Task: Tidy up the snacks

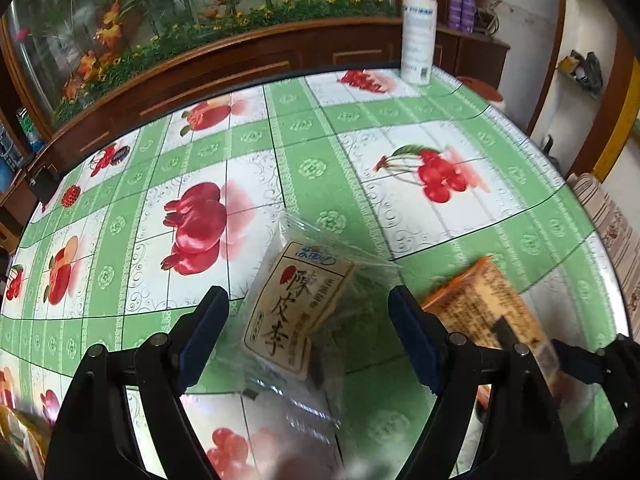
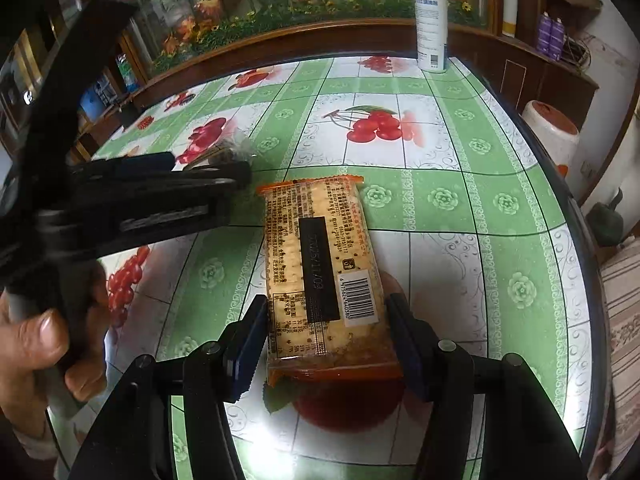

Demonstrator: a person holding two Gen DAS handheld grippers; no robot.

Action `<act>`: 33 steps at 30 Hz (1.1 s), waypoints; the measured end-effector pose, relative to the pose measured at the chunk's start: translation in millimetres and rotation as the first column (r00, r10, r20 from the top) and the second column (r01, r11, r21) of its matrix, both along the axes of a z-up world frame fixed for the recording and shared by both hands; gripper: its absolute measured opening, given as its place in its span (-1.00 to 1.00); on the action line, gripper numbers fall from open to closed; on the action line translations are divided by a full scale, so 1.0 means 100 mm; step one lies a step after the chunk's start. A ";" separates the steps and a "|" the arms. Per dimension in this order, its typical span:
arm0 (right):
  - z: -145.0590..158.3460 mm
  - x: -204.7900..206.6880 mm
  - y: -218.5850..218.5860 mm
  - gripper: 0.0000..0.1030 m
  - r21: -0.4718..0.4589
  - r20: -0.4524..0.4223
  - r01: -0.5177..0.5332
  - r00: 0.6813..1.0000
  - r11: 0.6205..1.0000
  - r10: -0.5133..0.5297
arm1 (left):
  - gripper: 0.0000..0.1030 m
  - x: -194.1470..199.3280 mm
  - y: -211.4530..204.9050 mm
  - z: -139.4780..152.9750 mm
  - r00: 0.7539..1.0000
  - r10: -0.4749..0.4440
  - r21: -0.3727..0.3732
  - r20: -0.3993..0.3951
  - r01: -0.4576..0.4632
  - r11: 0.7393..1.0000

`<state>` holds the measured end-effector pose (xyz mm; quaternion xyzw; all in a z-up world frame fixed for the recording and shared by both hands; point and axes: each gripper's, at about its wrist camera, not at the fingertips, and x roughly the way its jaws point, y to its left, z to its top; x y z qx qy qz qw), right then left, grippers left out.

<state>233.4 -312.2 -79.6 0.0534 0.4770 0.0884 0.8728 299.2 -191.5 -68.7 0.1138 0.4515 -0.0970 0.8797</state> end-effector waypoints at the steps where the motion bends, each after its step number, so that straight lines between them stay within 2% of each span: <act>1: 0.00 0.00 0.02 0.23 -0.017 0.003 -0.003 1.000 1.000 0.003 | 0.59 0.03 0.01 -0.04 1.000 0.003 0.001 -0.013 -0.003 1.000; 3: -0.02 0.03 0.07 0.26 -0.048 0.010 -0.010 1.000 0.999 0.010 | 0.62 0.07 0.03 -0.11 0.999 0.012 0.006 -0.035 -0.011 1.000; 7: -0.03 0.10 0.13 0.25 -0.071 0.023 -0.011 1.000 0.997 0.012 | 0.60 0.11 0.17 -0.16 0.999 0.012 -0.089 -0.053 -0.017 0.996; 8: -0.03 0.10 0.14 0.20 -0.075 0.028 -0.007 1.000 0.997 0.009 | 0.56 0.11 0.17 -0.16 0.999 0.015 -0.085 -0.043 -0.019 0.996; 9: -0.04 0.10 0.13 0.20 -0.078 0.037 -0.002 0.999 0.997 0.004 | 0.41 0.09 0.18 -0.15 0.999 0.013 -0.088 -0.033 -0.016 0.996; 10: -0.04 0.09 0.13 0.19 -0.075 0.044 0.002 0.999 0.997 0.001 | 0.34 0.08 0.17 -0.15 1.000 0.015 -0.083 -0.028 -0.017 0.996; 11: -0.04 0.09 0.13 0.18 -0.073 0.046 0.003 0.999 0.997 0.000 | 0.15 0.06 0.18 -0.14 1.000 0.013 -0.085 -0.025 -0.015 0.996; 15: -0.03 0.07 0.09 0.18 -0.045 0.055 0.015 0.998 0.999 -0.012 | -0.01 -0.01 0.20 -0.13 1.000 0.014 -0.074 -0.001 -0.014 0.997; 20: -0.01 0.03 0.07 0.17 -0.004 0.062 0.017 0.998 1.000 -0.017 | -0.04 -0.16 0.34 -0.10 0.999 0.041 -0.083 0.008 -0.040 0.996; 25: 0.02 0.00 0.13 0.17 0.042 0.067 -0.010 0.998 0.999 0.007 | -0.05 -0.43 0.58 -0.08 0.994 0.105 -0.074 0.035 -0.103 0.992; 30: 0.06 -0.02 0.21 0.17 0.150 0.073 -0.058 0.996 0.987 0.048 | -0.05 -0.80 0.87 0.00 0.984 0.165 -0.090 0.069 -0.159 0.983; 33: 0.09 -0.08 0.34 0.17 0.138 0.081 -0.087 0.994 0.987 0.076 | -0.05 -1.05 1.08 0.10 0.973 0.207 -0.119 0.098 -0.195 0.974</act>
